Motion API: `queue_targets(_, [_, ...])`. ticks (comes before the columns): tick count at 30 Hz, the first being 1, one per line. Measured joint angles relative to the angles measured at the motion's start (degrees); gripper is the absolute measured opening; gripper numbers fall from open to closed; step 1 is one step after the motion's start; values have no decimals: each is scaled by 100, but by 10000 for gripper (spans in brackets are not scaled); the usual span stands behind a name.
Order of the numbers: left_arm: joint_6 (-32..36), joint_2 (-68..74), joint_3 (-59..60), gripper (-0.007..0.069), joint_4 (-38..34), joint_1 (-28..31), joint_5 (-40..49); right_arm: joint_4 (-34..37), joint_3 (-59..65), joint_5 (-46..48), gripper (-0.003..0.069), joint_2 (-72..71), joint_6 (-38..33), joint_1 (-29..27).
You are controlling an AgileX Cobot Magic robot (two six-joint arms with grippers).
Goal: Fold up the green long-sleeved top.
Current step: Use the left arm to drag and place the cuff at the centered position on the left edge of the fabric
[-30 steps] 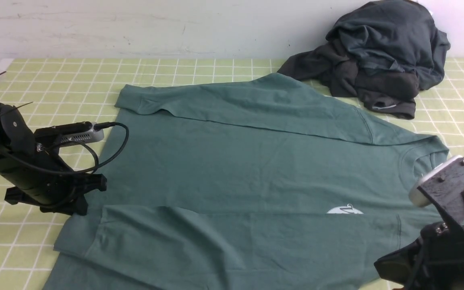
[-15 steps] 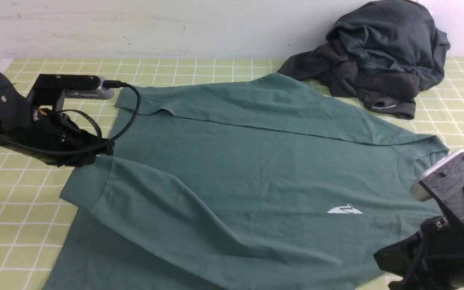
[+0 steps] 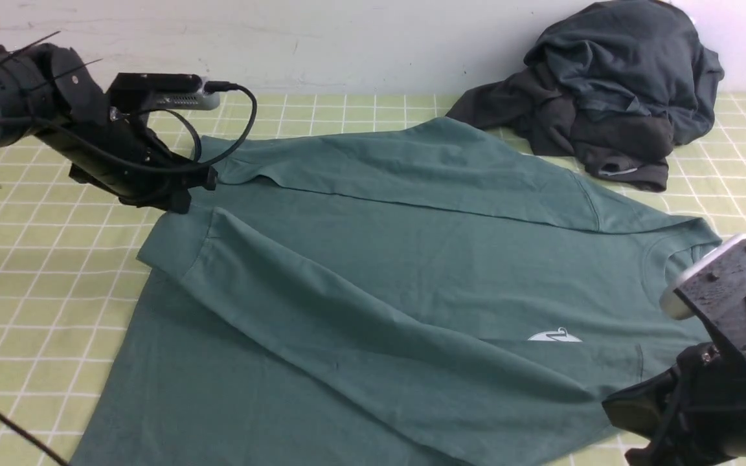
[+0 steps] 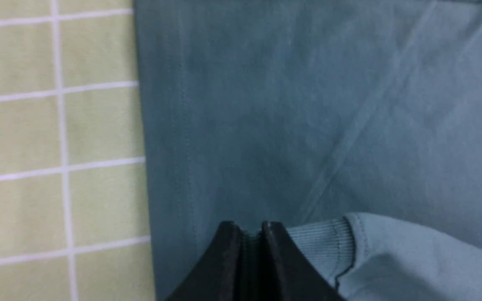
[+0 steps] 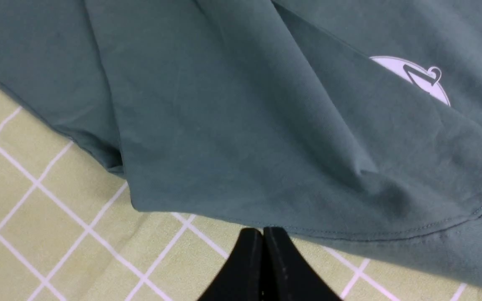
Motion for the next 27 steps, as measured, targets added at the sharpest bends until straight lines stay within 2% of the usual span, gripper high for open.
queue_targets(2, [-63,347,-546,43,14,40,605,-37,0,-6,-6,0,0,0])
queue_targets(3, [-63,383,-604,44,14,49,605,-40,0,-6,-6,0,0,0])
queue_targets(5, [-196,809,-1274,52,37,83,1410,-122,0,-109,-6,0,-2,0])
queue_targets(10, [-242,1169,-1838,52,47,77,2234,-247,0,-476,-6,0,-8,0])
queue_targets(16, [-231,1260,-1878,52,111,75,2270,-232,0,-931,-6,1,-1,0])
queue_targets(22, [-238,1267,-1890,52,385,75,1886,-71,-377,-1551,-2,162,71,0])
queue_targets(25, [-238,1267,-1902,76,410,77,1632,-57,-647,-1543,-2,310,72,0])
queue_targets(27, [-238,1269,-1932,118,424,77,1352,-57,-705,-1502,-2,389,84,0])
